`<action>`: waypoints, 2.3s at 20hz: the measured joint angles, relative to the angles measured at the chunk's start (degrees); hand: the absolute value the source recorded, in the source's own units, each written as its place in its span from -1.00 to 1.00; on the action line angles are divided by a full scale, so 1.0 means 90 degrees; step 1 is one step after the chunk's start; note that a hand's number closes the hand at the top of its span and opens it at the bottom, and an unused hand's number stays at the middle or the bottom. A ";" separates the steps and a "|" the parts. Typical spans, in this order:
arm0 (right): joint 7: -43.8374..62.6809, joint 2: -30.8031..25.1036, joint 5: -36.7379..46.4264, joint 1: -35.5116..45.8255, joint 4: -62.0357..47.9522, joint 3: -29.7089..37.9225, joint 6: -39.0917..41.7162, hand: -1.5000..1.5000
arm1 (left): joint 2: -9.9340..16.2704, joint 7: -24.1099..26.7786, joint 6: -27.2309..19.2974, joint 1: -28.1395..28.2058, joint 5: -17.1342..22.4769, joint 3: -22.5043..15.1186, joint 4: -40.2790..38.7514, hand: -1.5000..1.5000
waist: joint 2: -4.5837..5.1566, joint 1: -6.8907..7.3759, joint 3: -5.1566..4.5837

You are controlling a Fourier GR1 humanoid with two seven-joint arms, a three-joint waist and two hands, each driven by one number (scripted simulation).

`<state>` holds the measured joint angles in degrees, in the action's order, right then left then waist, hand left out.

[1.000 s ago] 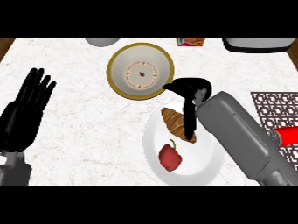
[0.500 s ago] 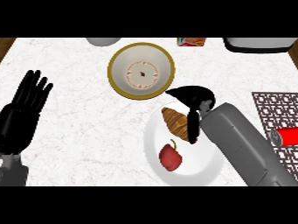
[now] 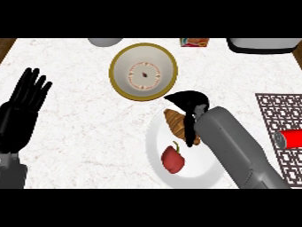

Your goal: Pick the croissant from the plate and place it in the bowl

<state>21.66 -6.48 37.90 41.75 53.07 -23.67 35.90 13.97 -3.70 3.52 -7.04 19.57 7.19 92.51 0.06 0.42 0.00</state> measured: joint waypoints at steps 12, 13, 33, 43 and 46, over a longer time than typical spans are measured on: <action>-0.1224 0.0016 0.1112 0.0198 -0.0856 -0.0297 -0.0414 1.00 | -0.0193 -0.0046 -0.0035 -0.0124 -0.0206 -0.0039 -0.0049 0.00 | -0.0041 0.0019 -0.0010; -0.1202 0.0048 0.1192 0.0191 -0.0788 -0.0336 -0.0386 1.00 | -0.0136 -0.0037 0.0033 -0.0105 -0.0146 0.0052 -0.0099 0.00 | -0.0045 0.0007 -0.0014; 0.0037 0.0684 0.0157 0.0072 0.1104 -0.2865 -0.2704 1.00 | -0.0201 -0.0125 0.0136 -0.0408 -0.0201 0.0047 -0.0271 0.00 | -0.0002 0.0157 -0.0006; 0.2119 0.0711 0.0643 0.0889 0.2696 -0.2278 -0.3163 1.00 | -0.0203 -0.0027 0.0162 -0.0097 -0.0196 0.0155 -0.0158 0.00 | -0.0044 -0.0019 -0.0001; 0.2500 0.0707 0.0874 0.1215 0.2797 -0.1938 -0.3149 1.00 | -0.0167 -0.0053 0.0212 -0.0056 -0.0156 0.0195 -0.0115 0.00 | -0.0034 -0.0016 -0.0002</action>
<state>44.16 -0.11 45.76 52.69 78.25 -41.11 7.56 12.46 -4.17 5.43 -7.54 18.17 8.95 91.48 -0.24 0.28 -0.02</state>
